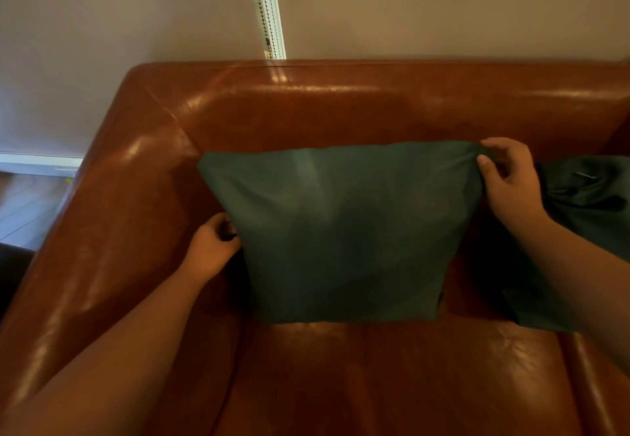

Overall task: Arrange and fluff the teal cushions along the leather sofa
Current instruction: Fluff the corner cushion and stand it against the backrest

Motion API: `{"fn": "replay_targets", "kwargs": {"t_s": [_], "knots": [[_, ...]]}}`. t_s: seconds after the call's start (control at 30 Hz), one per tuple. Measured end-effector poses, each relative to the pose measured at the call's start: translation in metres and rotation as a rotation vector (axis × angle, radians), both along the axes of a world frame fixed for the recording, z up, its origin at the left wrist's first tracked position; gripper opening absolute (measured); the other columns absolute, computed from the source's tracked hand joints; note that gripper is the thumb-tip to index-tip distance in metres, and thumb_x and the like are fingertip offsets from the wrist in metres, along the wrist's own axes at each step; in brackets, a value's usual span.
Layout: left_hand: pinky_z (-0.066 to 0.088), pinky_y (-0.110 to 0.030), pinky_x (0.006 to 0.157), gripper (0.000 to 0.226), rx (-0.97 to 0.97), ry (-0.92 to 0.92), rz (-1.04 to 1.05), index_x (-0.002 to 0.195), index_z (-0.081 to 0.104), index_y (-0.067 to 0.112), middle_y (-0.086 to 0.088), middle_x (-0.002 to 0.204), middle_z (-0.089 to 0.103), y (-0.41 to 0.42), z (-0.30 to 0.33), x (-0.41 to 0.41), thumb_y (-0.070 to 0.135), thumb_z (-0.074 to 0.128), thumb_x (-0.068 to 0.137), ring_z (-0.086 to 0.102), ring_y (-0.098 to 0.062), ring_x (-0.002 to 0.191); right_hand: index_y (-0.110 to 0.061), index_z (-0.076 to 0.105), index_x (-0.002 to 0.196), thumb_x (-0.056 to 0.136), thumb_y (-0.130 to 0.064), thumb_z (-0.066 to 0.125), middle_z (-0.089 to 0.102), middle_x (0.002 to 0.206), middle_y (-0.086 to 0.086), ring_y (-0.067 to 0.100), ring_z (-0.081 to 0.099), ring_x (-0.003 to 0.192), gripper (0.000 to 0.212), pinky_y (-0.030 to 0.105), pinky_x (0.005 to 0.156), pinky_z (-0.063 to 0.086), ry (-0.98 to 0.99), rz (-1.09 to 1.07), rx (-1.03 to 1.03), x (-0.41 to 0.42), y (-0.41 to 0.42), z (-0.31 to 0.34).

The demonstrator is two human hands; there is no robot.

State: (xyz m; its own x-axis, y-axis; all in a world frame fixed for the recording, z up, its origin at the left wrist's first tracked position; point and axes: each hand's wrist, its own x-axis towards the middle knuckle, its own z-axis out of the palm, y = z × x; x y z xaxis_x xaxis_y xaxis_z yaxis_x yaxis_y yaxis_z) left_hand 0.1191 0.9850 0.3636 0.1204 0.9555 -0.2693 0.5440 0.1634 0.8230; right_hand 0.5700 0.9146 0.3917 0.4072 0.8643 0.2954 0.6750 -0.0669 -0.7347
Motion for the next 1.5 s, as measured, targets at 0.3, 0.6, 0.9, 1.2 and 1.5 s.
{"fn": "replay_targets", "kwargs": {"t_s": [0.3,0.6,0.9,1.2,1.5], "knots": [[0.048,-0.051,0.088,0.026,0.061,-0.015,0.004,0.094,0.061,0.013,-0.009,0.091,0.063,0.011,-0.016,0.000,-0.010,0.064,0.081,0.057,-0.020,0.090,-0.027,0.053,0.112,0.097,-0.014,0.051,0.050,0.124,0.012,0.021,0.050,0.115,0.020,0.025,0.095,0.038,-0.023,-0.012,-0.029,-0.002,0.000,0.000],[0.050,-0.030,0.085,0.023,-0.124,-0.402,0.265,0.091,0.067,0.016,0.007,0.088,0.072,0.005,-0.006,0.006,0.010,0.045,0.097,0.065,-0.015,0.094,-0.050,0.044,0.100,0.094,-0.016,0.056,0.051,0.123,0.011,0.019,0.051,0.115,0.037,0.003,0.090,0.035,0.002,-0.004,0.006,-0.001,0.001,-0.002],[0.054,-0.020,0.072,0.017,0.043,-0.362,0.236,0.097,0.062,0.018,0.008,0.094,0.065,0.012,0.001,0.020,0.003,0.056,0.092,0.063,-0.006,0.085,-0.039,0.050,0.105,0.094,-0.012,0.057,0.051,0.123,0.014,0.019,0.049,0.116,0.030,0.013,0.096,0.037,-0.039,0.001,0.001,-0.002,0.001,0.000],[0.046,-0.031,0.083,0.015,0.047,-0.376,0.449,0.084,0.065,0.023,0.002,0.088,0.065,0.027,-0.016,-0.001,0.011,0.058,0.091,0.060,-0.014,0.085,-0.005,0.057,0.094,0.095,-0.009,0.049,0.057,0.117,0.017,0.027,0.052,0.111,0.008,0.015,0.090,0.031,-0.027,-0.186,-0.035,-0.009,0.004,0.012],[0.040,-0.035,0.103,0.027,0.426,-0.098,0.662,0.114,0.064,0.012,-0.011,0.121,0.059,-0.009,0.013,0.018,0.018,0.045,0.095,0.053,-0.024,0.117,-0.005,0.053,0.109,0.098,-0.010,0.043,0.045,0.131,0.015,0.017,0.043,0.121,0.015,0.023,0.103,0.036,-0.019,-0.177,0.046,-0.033,-0.020,0.026]]}}
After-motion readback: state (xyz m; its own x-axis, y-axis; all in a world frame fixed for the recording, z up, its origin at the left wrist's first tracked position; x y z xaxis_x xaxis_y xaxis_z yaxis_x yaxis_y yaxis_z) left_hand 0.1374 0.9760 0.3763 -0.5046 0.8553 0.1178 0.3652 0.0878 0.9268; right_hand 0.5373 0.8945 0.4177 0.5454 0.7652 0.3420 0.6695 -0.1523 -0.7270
